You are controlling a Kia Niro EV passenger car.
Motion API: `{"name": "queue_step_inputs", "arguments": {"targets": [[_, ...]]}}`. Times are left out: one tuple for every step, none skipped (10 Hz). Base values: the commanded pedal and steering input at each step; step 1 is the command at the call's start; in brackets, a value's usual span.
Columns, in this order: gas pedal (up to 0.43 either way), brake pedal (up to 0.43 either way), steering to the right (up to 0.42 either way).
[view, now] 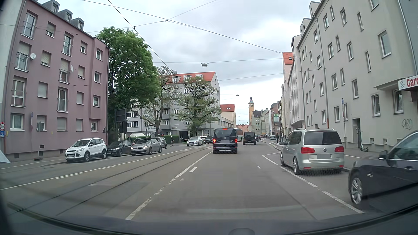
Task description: Follow the waypoints while adhering to traffic rules and regulations
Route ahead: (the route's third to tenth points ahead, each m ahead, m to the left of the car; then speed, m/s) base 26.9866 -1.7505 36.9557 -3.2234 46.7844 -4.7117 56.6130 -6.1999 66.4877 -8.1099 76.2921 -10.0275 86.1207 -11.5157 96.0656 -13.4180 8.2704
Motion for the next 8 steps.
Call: {"name": "queue_step_inputs", "arguments": {"targets": [[0.22,0.0,0.016],[0.22,0.0,0.017],[0.209,0.0,0.017],[0.177,0.0,0.017],[0.169,0.0,0.017],[0.157,0.0,0.017],[0.15,0.0,0.019],[0.15,0.0,0.025]]}}
